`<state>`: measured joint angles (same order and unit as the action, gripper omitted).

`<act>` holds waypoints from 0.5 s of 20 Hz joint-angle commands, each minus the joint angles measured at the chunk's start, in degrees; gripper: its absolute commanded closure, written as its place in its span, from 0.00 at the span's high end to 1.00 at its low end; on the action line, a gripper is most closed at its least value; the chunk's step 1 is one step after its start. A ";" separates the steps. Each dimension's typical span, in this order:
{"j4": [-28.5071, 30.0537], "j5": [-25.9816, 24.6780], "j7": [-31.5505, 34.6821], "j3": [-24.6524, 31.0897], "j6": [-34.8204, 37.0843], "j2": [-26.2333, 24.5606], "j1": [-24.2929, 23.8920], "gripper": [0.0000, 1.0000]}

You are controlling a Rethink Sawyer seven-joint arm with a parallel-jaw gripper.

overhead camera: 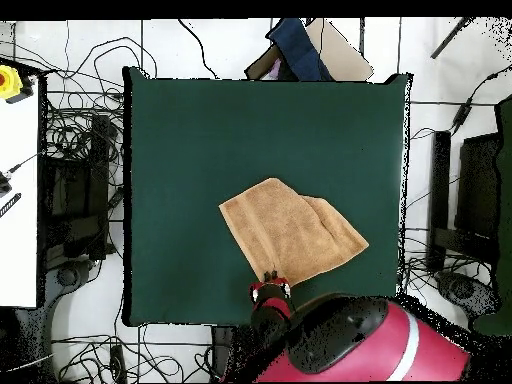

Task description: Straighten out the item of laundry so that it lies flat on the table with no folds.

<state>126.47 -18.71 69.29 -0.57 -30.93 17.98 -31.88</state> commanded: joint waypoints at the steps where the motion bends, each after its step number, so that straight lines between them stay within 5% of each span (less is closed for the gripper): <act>1: -6.93 11.41 13.79 10.38 20.63 -5.02 4.87 0.00; 10: -0.88 15.60 19.29 16.15 18.57 -5.30 5.53 0.00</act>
<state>126.80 -9.12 69.29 1.40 -20.85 21.29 -29.17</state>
